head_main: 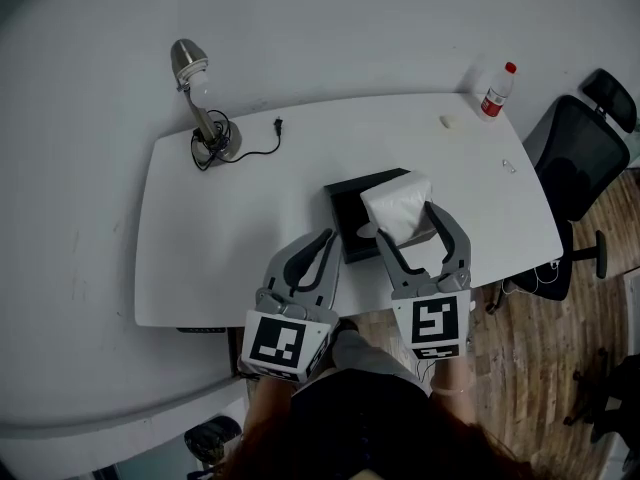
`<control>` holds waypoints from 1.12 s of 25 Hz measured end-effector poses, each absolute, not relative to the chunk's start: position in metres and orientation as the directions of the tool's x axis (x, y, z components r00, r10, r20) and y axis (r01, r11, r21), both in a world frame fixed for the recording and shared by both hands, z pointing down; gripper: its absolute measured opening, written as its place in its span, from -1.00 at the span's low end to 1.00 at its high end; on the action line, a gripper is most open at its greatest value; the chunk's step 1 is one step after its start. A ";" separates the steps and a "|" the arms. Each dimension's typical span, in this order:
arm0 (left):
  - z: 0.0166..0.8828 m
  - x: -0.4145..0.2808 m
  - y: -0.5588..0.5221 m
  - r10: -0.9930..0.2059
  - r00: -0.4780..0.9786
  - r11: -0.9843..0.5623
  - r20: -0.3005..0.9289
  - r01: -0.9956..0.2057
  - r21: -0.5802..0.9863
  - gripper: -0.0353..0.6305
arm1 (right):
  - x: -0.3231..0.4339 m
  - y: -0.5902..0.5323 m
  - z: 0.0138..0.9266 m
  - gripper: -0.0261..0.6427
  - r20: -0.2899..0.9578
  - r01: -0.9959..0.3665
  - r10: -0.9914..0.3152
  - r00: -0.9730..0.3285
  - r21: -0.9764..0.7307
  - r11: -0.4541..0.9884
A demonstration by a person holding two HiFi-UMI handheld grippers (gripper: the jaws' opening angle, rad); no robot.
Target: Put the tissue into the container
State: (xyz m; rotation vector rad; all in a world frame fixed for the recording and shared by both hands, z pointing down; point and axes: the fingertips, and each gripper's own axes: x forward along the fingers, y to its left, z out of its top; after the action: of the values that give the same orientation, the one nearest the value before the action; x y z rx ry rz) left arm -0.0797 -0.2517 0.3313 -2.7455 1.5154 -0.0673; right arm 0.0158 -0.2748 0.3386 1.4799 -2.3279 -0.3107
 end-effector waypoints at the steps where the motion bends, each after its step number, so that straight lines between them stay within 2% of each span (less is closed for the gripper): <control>1: 0.332 -0.079 -0.254 -0.845 0.533 -0.534 0.037 -0.845 -0.023 -0.77 | 0.016 -0.278 0.341 0.06 0.193 -0.825 -0.903 -0.383 0.367 0.429; 18: 0.354 -0.076 -0.292 -0.840 0.536 -0.537 0.079 -0.844 0.015 -0.77 | 0.017 -0.313 0.392 0.06 0.369 -0.804 -0.851 -0.375 0.327 0.496; 28: 0.365 -0.075 -0.309 -0.836 0.538 -0.538 0.108 -0.842 0.026 -0.77 | 0.015 -0.326 0.426 0.06 0.476 -0.808 -0.793 -0.381 0.246 0.536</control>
State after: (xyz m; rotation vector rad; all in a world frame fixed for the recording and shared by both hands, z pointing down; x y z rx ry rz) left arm -0.0745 -0.3089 0.3647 -2.8194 1.5419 -0.1330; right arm 0.0151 -0.3263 0.4258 1.2921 -2.2290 0.0366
